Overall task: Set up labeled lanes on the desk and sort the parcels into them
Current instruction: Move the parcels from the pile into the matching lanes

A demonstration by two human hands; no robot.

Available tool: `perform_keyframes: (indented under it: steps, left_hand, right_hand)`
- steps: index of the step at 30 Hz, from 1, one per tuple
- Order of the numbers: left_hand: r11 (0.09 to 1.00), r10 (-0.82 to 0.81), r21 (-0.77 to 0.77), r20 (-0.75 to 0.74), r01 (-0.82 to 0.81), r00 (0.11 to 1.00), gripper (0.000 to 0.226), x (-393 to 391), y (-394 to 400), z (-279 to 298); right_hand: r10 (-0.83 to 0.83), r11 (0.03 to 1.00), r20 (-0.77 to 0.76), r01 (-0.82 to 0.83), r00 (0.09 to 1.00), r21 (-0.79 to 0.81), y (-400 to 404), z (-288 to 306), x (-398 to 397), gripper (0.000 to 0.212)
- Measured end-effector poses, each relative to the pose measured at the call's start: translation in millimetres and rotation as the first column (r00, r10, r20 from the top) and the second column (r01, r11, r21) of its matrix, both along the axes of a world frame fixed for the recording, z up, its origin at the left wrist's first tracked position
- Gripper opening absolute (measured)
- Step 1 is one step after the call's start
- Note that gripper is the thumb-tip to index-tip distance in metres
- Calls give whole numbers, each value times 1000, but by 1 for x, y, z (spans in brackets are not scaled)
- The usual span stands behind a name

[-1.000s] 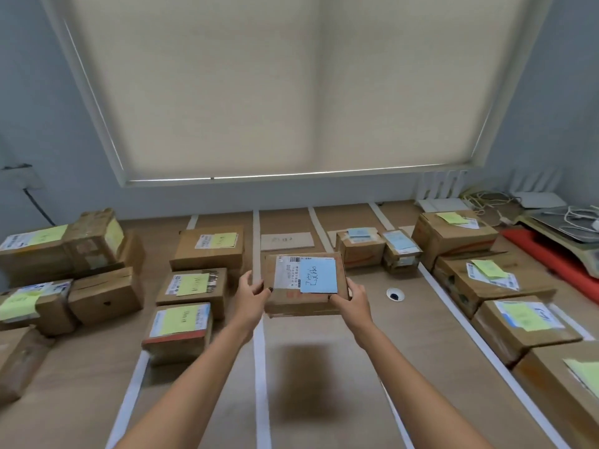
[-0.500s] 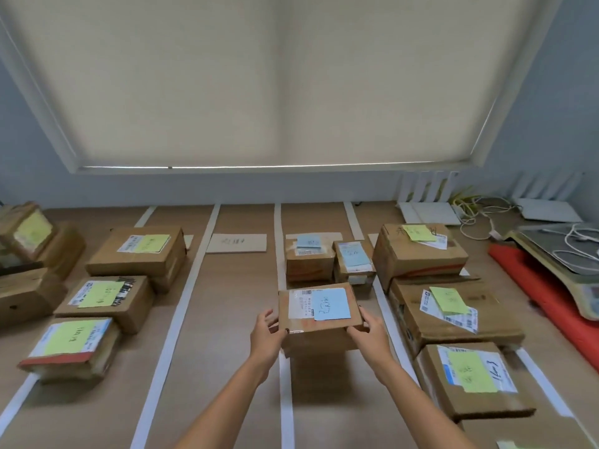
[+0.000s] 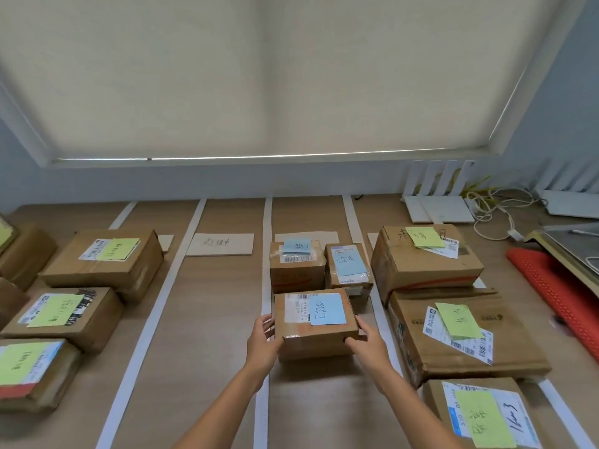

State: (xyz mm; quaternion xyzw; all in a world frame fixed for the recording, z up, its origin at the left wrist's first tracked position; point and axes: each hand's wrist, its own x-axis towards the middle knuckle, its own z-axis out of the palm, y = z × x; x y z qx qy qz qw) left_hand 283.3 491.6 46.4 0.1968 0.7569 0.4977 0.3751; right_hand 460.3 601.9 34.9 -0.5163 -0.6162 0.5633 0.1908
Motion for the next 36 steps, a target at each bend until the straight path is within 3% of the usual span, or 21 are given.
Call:
perform_keyframes:
  steps: [13, 17, 23, 28, 36]
  left_hand:
    - [997, 79, -7, -23, -79, 997, 61, -5, 4, -8]
    - [998, 70, 5, -57, -70, 996, 57, -11, -3, 9]
    - [998, 57, 46, -124, -51, 991, 50, -20, -29, 39]
    - [997, 22, 80, -152, -10, 988, 50, -34, -59, 56]
    - [994, -3, 107, -162, 21, 987, 50, -117, -158, 62]
  right_hand:
    - [-36, 998, -13, 35, 999, -49, -6, -14, -8, 62]
    - [-143, 988, 47, 140, 989, 60, -11, 1, -2, 60]
    - [-174, 970, -64, 182, 983, 162, -29, 39, -17, 45]
    - [-71, 979, -107, 90, 992, 181, -68, 60, -54, 45]
    - [94, 968, -23, -86, 995, 237, -172, 72, -148, 48]
